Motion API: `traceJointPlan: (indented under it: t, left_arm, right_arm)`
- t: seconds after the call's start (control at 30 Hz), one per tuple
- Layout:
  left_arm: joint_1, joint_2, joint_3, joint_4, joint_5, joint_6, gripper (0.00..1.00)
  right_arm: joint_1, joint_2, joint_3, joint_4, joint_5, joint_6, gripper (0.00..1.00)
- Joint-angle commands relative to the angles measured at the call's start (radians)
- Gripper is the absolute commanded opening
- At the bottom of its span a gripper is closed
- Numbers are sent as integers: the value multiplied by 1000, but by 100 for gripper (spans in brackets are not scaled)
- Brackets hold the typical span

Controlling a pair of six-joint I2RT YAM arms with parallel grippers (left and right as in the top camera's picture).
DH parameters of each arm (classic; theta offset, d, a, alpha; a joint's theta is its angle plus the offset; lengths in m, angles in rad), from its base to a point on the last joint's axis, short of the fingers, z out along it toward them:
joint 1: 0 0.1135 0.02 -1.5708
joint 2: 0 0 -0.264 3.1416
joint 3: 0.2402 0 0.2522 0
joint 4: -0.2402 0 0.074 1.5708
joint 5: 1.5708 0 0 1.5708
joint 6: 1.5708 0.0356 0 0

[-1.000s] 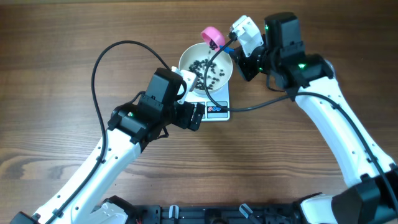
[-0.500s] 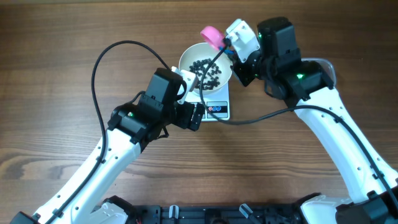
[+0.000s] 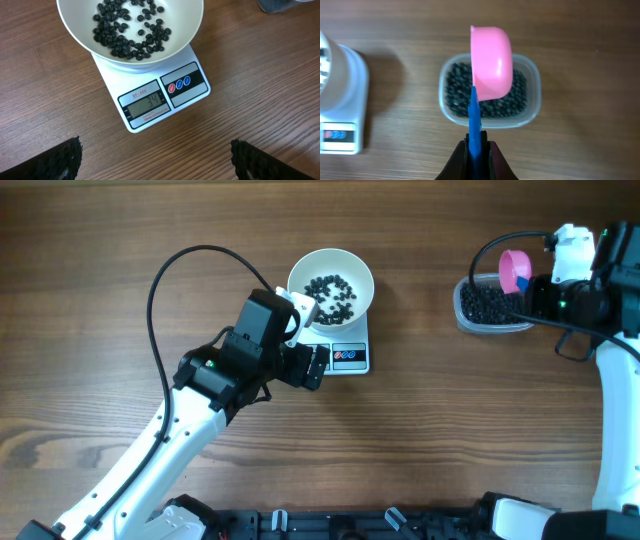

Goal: Scoop item into bowl and weigh 150g on scale
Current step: 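Return the empty scoop with the right gripper into the bean tub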

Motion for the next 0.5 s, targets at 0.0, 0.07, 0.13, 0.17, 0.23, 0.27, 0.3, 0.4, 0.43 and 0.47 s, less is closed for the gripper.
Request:
traceJointPlan:
  t: [0.0, 0.07, 0.13, 0.17, 0.23, 0.27, 0.3, 0.4, 0.43, 0.47]
  left_arm:
    - [-2, 3, -8, 0, -13, -10, 100]
    - [-2, 3, -8, 0, -13, -10, 100]
    - [-2, 3, -8, 0, -13, -10, 100]
    - [-2, 3, -8, 0, -13, -10, 100]
    - [-2, 3, -8, 0, -13, -10, 100]
    - [-2, 3, -8, 0, -13, -10, 100]
    - [-2, 3, -8, 0, -13, -10, 100]
    - [-2, 3, -8, 0, -13, -10, 100]
    - [-2, 3, -8, 0, -13, -10, 100]
    - [-2, 3, -8, 0, -13, -10, 100]
  right_arm:
    - [-1, 64, 2, -8, 145, 32, 4]
    - [-1, 108, 2, -31, 151, 40, 4]
    - [-1, 147, 2, -32, 179, 80, 4]
    - [-1, 169, 2, -27, 181, 83, 4]
    - [-2, 230, 2, -21, 182, 82, 4]
    - [-2, 252, 2, -18, 181, 84, 4]
    - [-1, 266, 2, -10, 181, 89, 4]
    - [0, 295, 2, 6, 129, 105, 4]
    - [0, 302, 2, 5, 103, 105, 5]
    - [0, 309, 2, 2, 77, 102, 4]
